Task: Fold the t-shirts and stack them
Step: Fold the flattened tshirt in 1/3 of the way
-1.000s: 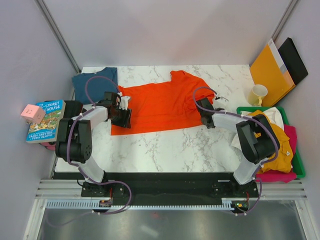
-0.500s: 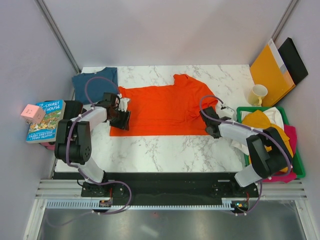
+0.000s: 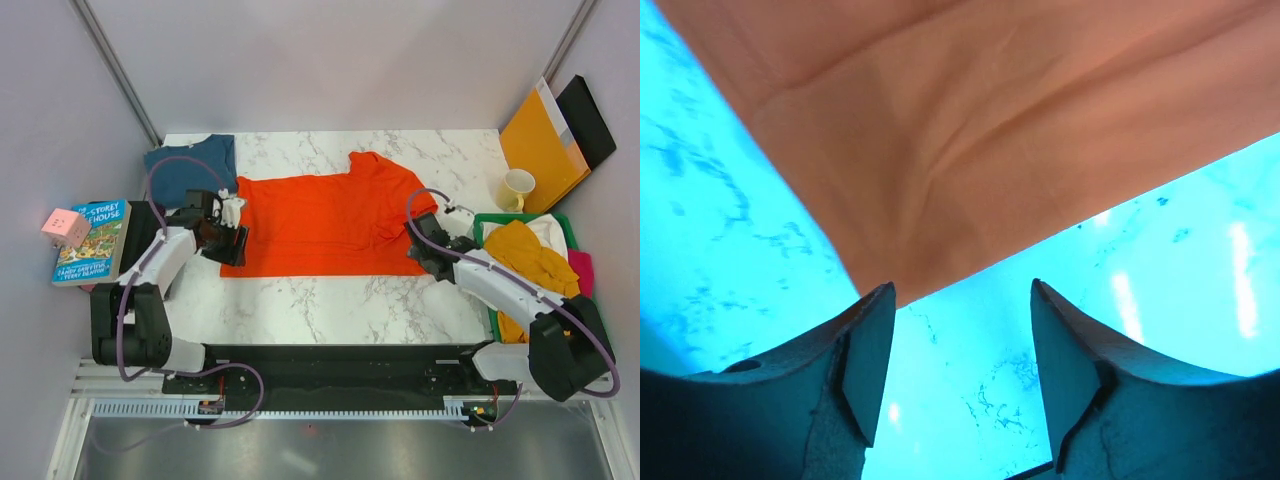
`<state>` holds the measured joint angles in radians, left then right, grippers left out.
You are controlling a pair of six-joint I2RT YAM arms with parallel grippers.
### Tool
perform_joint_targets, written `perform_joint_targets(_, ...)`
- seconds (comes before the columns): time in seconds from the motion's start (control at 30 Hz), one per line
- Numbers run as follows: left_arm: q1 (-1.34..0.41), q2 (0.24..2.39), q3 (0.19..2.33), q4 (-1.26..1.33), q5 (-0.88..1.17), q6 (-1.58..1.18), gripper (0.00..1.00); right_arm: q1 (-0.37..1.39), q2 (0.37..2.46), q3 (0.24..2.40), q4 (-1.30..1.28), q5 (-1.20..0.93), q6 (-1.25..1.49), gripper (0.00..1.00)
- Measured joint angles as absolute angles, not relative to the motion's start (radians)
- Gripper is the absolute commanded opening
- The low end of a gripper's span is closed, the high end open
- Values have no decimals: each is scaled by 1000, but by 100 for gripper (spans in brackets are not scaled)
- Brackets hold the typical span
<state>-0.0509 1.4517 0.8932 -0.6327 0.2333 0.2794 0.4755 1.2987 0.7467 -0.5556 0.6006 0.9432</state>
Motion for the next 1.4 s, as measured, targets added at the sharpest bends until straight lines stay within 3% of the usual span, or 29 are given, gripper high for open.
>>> perform_joint_targets(0.1,-36,1400,960,-649,280,276,64,476,1315,840,-549,603,866,69)
perform_joint_targets(0.13,-35,1402,985,-645,294,273,61,475,1336,873,-540,603,848,48)
perform_joint_targets(0.2,-35,1426,1044,-636,322,261,57,475,1395,947,-521,604,805,27)
perform_joint_targets(0.23,-35,1451,1073,-632,332,254,54,476,1430,978,-504,606,788,8)
perform_joint_targets(0.27,-35,1487,1103,-624,344,247,51,476,1463,1000,-488,607,771,1)
perform_joint_targets(0.47,-35,1690,1150,-593,350,216,34,476,1644,1055,-458,620,710,0)
perform_joint_targets(0.87,-35,1806,1159,-601,301,237,33,476,1804,1056,-435,622,731,0)
perform_joint_targets(1.4,-35,1714,1033,-751,289,429,34,540,1575,773,-332,601,890,0)
